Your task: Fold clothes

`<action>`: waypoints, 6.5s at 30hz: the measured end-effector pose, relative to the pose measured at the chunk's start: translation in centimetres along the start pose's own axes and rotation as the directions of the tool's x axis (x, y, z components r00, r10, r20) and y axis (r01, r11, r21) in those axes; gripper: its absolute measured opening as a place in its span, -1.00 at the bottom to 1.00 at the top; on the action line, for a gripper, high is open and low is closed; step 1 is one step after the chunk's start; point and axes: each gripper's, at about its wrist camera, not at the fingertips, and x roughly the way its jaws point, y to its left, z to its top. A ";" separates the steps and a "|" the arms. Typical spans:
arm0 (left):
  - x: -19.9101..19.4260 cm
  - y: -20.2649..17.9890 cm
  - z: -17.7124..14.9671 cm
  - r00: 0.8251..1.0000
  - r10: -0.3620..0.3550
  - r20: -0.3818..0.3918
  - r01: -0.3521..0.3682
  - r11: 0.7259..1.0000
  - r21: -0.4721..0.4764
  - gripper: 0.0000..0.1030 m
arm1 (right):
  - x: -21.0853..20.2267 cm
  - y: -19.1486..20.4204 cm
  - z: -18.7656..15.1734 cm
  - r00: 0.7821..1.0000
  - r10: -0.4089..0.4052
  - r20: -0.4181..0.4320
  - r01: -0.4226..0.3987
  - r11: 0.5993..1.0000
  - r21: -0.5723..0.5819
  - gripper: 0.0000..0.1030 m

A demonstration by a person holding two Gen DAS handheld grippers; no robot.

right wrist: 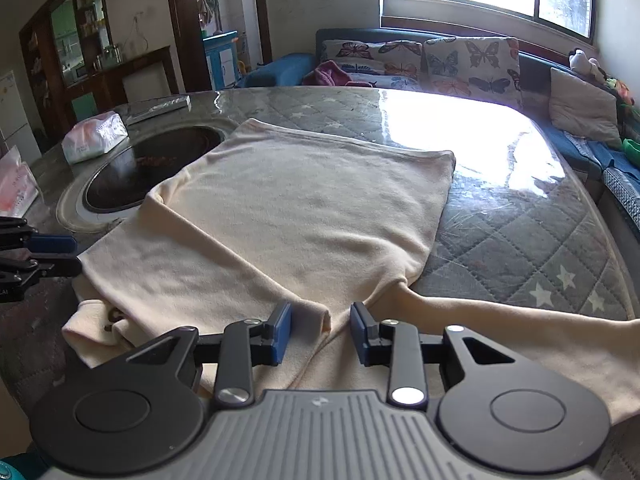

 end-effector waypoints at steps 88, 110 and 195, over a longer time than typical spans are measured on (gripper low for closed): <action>7.1 -0.1 5.1 0.976 -0.194 -0.102 0.215 0.932 0.292 -0.88 | 1.1 1.6 1.8 0.998 0.051 0.026 -0.048 0.993 -0.104 -0.44; 4.5 -5.4 6.7 0.979 -0.205 0.010 0.199 0.959 0.201 -0.02 | -5.7 -3.9 -3.4 0.989 -0.140 0.046 0.136 0.987 0.081 -0.41; 4.1 -5.5 4.5 0.996 -0.091 0.026 0.090 0.996 0.010 0.27 | -5.9 2.3 2.1 0.983 0.007 0.185 -0.001 0.999 -0.034 0.75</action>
